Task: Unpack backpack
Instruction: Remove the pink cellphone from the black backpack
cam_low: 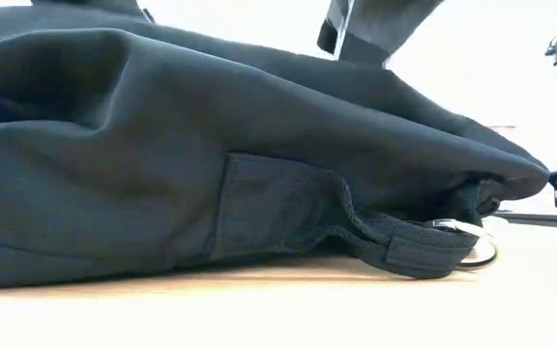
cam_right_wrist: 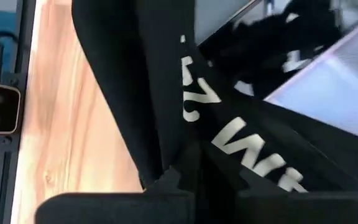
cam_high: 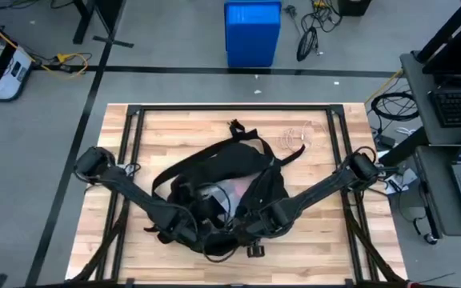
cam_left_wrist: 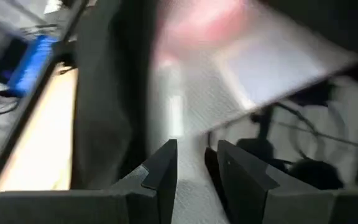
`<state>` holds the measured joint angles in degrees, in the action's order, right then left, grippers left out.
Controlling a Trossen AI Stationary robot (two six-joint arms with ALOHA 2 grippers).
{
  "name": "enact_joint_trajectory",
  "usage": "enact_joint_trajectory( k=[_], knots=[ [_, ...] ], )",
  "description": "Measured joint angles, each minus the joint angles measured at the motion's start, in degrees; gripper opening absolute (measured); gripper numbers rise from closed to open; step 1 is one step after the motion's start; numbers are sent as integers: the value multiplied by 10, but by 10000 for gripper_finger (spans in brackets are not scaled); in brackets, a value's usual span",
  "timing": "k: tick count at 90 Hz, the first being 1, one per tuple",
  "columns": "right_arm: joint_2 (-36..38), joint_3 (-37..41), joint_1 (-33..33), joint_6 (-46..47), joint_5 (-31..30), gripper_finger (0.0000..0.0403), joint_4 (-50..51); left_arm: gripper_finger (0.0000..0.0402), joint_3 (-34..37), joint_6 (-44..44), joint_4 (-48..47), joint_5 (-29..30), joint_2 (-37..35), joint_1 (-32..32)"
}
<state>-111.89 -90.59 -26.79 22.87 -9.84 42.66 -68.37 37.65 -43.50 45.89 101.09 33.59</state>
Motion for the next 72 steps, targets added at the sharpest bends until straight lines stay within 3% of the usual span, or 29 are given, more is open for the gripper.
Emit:
enact_joint_trajectory(
  k=[13, 33, 50, 58, 72],
  knots=[
    [9, 0, 1, 1, -45, 0, -63, 104, 3, -38, 32, -61, 0, 0],
    [5, 0, 17, 33, -86, 0, -202, 104, 14, -13, 58, -81, 6, -6],
    [4, 5, 30, 43, -101, 25, -171, 104, 14, 59, 18, -110, 6, 9],
    [4, 20, 38, 52, -101, 48, -169, 104, 14, 109, -4, -141, 6, 17],
    [-10, 28, 62, 60, -96, 92, -165, 104, 14, 154, -4, -145, 6, 42]
  ],
)
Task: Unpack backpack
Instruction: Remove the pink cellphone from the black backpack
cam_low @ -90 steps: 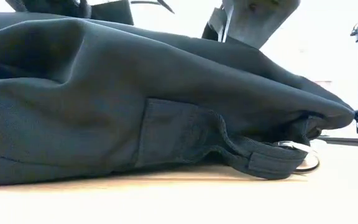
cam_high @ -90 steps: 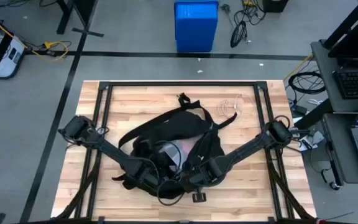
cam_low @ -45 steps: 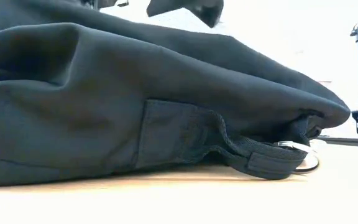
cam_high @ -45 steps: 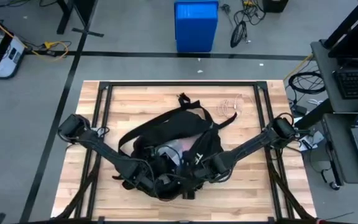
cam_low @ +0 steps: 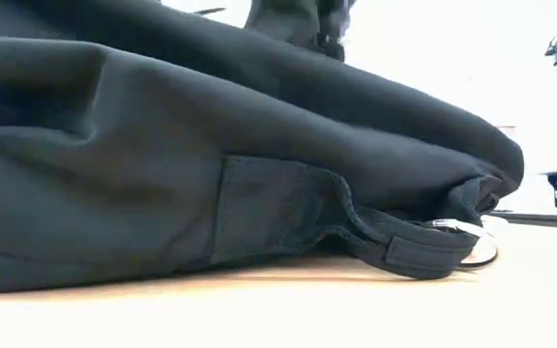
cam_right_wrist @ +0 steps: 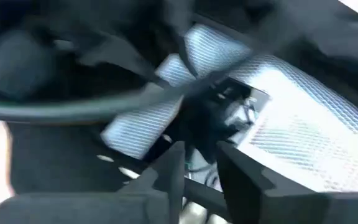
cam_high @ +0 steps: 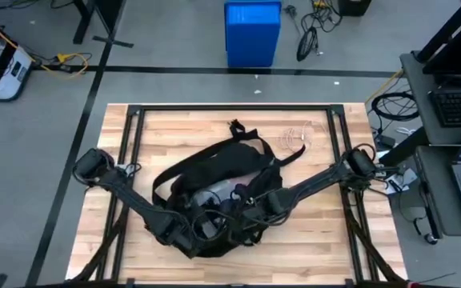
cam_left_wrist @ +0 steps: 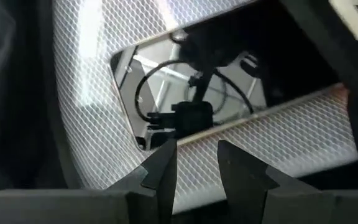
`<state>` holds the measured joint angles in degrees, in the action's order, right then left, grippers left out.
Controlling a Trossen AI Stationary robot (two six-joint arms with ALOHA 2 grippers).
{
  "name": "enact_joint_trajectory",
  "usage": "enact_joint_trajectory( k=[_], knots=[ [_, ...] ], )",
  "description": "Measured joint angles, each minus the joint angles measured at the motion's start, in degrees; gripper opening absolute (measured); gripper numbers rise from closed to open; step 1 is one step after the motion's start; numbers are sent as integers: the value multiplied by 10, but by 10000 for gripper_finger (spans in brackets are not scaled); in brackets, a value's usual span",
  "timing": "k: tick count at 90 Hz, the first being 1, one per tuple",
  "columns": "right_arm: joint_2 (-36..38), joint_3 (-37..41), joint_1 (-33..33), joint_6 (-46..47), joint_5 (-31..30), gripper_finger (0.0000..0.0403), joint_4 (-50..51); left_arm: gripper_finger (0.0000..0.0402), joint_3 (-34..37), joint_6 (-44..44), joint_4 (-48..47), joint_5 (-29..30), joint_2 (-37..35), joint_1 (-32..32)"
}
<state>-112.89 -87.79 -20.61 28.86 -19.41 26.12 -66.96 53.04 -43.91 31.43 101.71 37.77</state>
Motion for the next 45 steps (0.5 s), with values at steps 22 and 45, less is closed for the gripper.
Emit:
enact_joint_trajectory(
  k=[22, 45],
  knots=[
    [-19, 1, 48, -9, 76, 140, -5, 104, 0, 21, 35, 5, 0, 25],
    [-40, 1, 74, -7, 213, 135, -45, 104, 1, 20, 45, 29, 11, 26]
  ],
)
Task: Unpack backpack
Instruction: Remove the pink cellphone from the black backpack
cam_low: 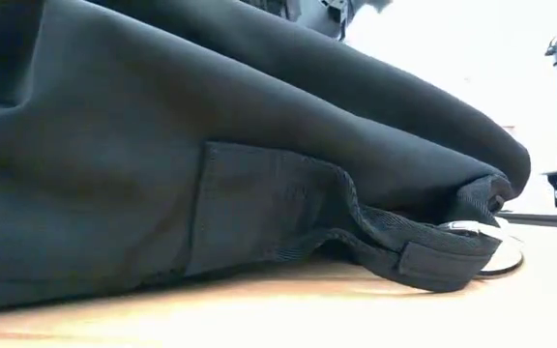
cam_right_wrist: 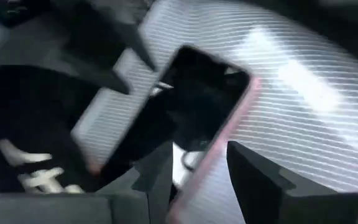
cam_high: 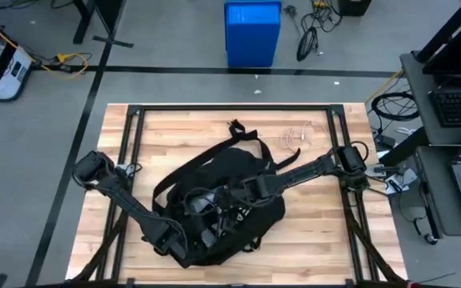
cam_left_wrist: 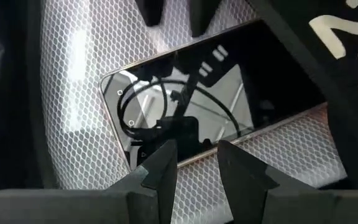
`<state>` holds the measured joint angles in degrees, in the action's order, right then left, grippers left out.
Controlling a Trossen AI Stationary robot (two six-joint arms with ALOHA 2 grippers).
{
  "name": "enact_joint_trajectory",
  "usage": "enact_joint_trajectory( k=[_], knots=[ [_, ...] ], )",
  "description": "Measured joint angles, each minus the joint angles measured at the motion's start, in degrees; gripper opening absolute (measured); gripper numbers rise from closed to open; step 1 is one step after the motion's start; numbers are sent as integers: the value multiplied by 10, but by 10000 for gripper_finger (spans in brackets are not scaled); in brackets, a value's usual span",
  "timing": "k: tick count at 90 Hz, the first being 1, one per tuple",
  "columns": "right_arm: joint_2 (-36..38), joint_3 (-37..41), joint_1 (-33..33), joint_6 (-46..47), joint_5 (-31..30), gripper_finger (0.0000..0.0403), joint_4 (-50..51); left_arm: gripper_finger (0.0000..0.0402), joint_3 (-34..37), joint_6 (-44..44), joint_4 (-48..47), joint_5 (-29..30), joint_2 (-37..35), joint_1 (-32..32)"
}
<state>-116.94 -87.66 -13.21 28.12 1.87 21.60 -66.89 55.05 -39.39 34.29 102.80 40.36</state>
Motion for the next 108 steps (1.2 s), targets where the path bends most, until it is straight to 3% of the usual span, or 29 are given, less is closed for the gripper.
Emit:
enact_joint_trajectory(
  k=[42, 108],
  knots=[
    [-38, -2, 9, 19, 22, 135, -36, 104, 0, 3, 1, 2, 29, -2],
    [-40, -1, 12, 28, 53, 134, -48, 104, 9, 0, 14, 19, 41, -22]
  ],
)
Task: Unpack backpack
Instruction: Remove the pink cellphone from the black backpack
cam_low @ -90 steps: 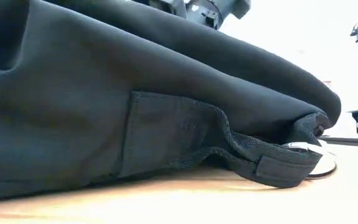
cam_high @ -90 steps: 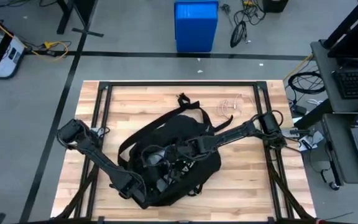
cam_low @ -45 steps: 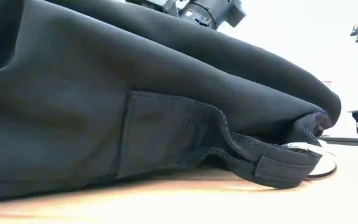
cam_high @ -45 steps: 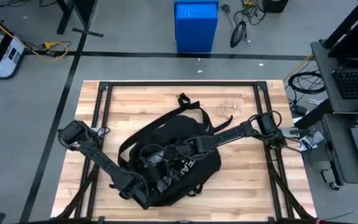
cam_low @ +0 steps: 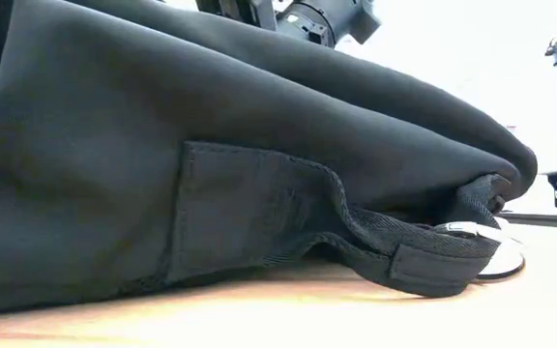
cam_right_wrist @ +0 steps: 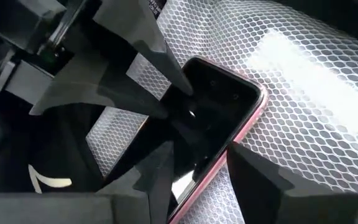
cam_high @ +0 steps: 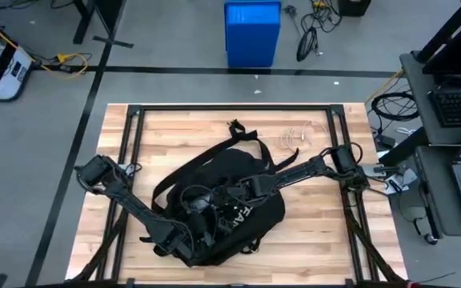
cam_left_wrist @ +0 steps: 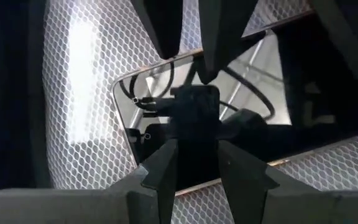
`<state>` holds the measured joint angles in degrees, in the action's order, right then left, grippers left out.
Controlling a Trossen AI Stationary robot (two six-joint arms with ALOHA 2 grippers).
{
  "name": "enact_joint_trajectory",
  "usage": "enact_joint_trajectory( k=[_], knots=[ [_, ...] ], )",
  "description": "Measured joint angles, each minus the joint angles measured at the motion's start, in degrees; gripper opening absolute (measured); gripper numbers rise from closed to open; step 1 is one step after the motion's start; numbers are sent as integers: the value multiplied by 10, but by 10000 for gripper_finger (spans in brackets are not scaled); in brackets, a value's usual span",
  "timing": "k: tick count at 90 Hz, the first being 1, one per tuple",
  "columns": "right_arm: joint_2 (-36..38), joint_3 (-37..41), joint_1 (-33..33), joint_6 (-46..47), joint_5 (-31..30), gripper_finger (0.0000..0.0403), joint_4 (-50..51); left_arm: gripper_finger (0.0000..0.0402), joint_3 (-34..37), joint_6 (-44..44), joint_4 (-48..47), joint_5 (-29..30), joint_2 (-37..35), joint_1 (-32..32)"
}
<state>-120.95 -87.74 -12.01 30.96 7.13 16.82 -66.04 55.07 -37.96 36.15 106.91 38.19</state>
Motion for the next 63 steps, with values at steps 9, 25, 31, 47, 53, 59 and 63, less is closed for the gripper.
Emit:
enact_joint_trajectory(
  k=[9, 25, 31, 47, 53, 59, 63],
  knots=[
    [0, -1, 2, 1, 15, 134, 6, 104, 0, 0, 0, 10, 0, -2],
    [0, 0, -2, -27, 55, 134, 6, 104, 0, -2, -1, 27, 1, -3],
    [3, 0, -3, -27, 63, 134, 8, 104, 0, -5, -4, 29, -1, -3],
    [3, 0, -3, -22, 64, 134, 14, 104, -7, -3, -44, 27, -19, 3],
    [4, 0, 1, -18, 46, 134, 24, 104, -12, -1, -48, 27, -30, 9],
    [3, 0, 1, -14, 14, 134, 36, 104, -16, 0, -48, 33, -39, 15],
    [3, 0, 1, -14, -1, 134, 42, 104, -20, 1, -45, 35, -39, 17]
  ],
)
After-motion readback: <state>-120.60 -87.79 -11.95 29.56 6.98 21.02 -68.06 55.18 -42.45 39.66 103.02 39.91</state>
